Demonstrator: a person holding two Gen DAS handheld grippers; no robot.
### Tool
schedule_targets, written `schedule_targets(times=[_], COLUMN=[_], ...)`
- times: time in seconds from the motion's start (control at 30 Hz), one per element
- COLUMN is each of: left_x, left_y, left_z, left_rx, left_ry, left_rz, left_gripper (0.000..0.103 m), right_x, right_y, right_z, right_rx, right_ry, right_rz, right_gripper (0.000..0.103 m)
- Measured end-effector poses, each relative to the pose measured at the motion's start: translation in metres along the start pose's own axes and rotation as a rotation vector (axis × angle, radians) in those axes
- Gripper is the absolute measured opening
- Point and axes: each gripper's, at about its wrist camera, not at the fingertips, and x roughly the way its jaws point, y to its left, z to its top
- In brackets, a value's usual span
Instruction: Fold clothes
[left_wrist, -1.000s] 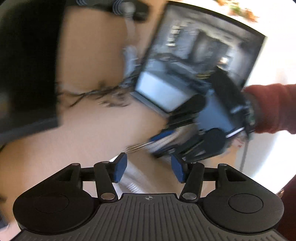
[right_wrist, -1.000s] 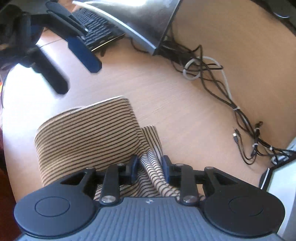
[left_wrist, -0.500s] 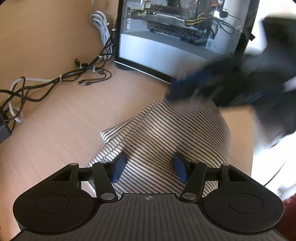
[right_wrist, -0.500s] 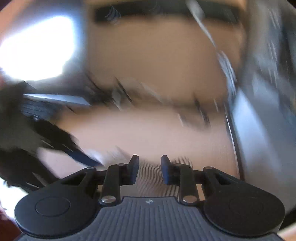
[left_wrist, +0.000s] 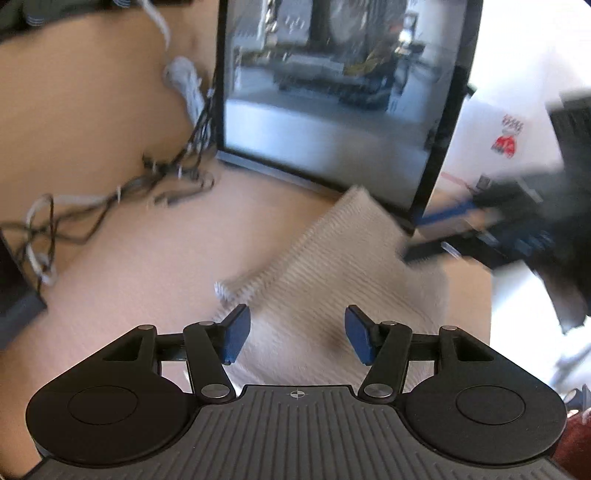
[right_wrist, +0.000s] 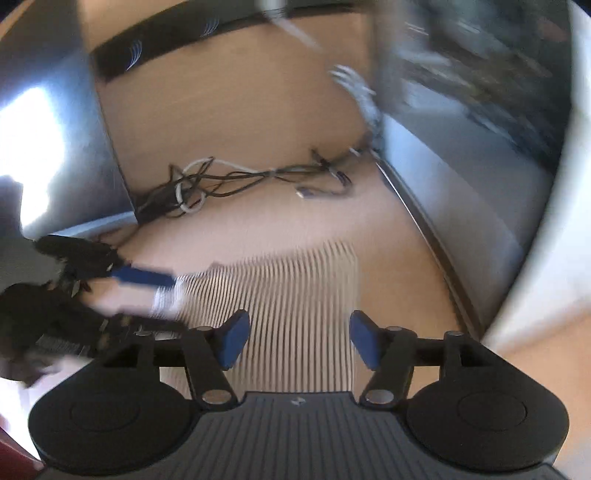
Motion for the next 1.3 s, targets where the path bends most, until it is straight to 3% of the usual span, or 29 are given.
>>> schedule_targets(times=[0.1, 0.2, 0.27, 0.33, 0.47, 0.67, 0.83, 0.9, 1.0, 1.1, 1.2, 1.3], left_x=[-0.001, 0.02, 0.033, 0.039, 0.035, 0.017, 0.021, 0.026, 0.018, -0.01, -0.033, -0.044], left_y=[0.004, 0.009, 0.012, 0.017, 0.03, 0.032, 0.002, -0.013, -0.037, -0.034, -0.007, 0.03], left_z=[0.005, 0.005, 0.003, -0.001, -0.01, -0.037, -0.048, -0.045, -0.04, -0.044, -0.056, -0.068], left_rx=[0.025, 0.02, 0.015, -0.025, -0.147, -0.336, -0.379, -0.396, -0.338, -0.305, -0.38, -0.535], left_ry=[-0.022, 0.006, 0.024, 0.039, 0.062, 0.086, 0.081, 0.072, 0.051, 0.02, 0.001, 0.015], left_rz=[-0.012, -0.014, -0.013, -0.003, 0.023, 0.026, -0.041, -0.101, -0.151, -0.104, 0.01, 0.127], left_gripper=[0.066, 0.067, 0.071, 0.073, 0.073, 0.073, 0.073, 0.073, 0.074, 0.084, 0.088, 0.084], right_x=[-0.014, -0.001, 0.017, 0.034, 0.052, 0.086, 0.124, 0.132, 0.118, 0.095, 0.069, 0.071], right_y=[-0.013, -0.025, -0.029, -0.03, -0.032, -0.026, -0.004, 0.008, 0.031, 0.053, 0.079, 0.104], right_z=[-0.028, -0.056, -0.065, -0.062, -0.036, 0.034, 0.087, 0.098, 0.102, 0.097, 0.066, 0.032], right_rx=[0.255, 0.495, 0.574, 0.56, 0.451, 0.188, -0.029, -0.103, -0.223, -0.345, -0.499, -0.641], right_ry=[0.06, 0.119, 0.15, 0.162, 0.159, 0.082, 0.027, 0.011, -0.047, -0.11, -0.163, -0.161], right_rz=[0.035, 0.088, 0.112, 0.131, 0.167, 0.054, -0.024, -0.031, -0.012, 0.018, 0.053, 0.062], right_gripper=[0.063, 0.066, 0.066, 0.066, 0.058, 0.058, 0.058, 0.058, 0.058, 0.063, 0.064, 0.066])
